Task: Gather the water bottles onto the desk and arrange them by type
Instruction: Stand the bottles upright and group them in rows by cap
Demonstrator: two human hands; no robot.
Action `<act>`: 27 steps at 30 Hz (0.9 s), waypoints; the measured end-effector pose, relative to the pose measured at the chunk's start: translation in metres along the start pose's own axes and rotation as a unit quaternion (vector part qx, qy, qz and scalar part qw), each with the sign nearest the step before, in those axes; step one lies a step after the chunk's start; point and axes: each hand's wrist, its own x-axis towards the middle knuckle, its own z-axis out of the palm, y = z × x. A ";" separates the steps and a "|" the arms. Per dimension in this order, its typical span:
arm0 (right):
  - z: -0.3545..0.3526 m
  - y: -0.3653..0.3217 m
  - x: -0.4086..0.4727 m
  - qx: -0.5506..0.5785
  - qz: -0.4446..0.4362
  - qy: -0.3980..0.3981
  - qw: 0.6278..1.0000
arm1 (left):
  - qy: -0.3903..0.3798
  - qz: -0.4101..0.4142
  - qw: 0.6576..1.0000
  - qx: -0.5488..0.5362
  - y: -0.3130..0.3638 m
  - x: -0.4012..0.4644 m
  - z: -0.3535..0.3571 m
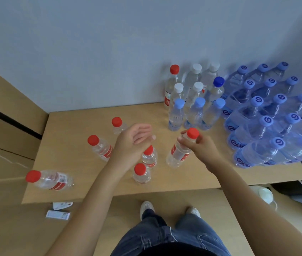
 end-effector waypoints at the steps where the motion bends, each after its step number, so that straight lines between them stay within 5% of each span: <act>1: -0.008 -0.007 -0.003 0.005 -0.008 -0.008 1.000 | -0.008 0.000 1.000 0.003 0.004 0.000 0.009; 9: -0.085 -0.079 -0.019 -0.011 -0.096 -0.046 0.994 | -0.098 -0.037 0.994 0.028 0.006 0.000 0.118; 16: -0.123 -0.109 -0.029 -0.044 -0.141 -0.055 0.988 | -0.007 -0.005 0.995 -0.094 0.023 -0.022 0.202; 23: -0.132 -0.104 -0.034 0.164 -0.032 -0.152 0.974 | -0.144 -0.058 0.971 -0.181 0.045 -0.041 0.209; 27: -0.130 -0.101 -0.033 0.173 -0.016 -0.146 0.974 | -0.206 -0.067 0.950 -0.223 0.049 -0.043 0.202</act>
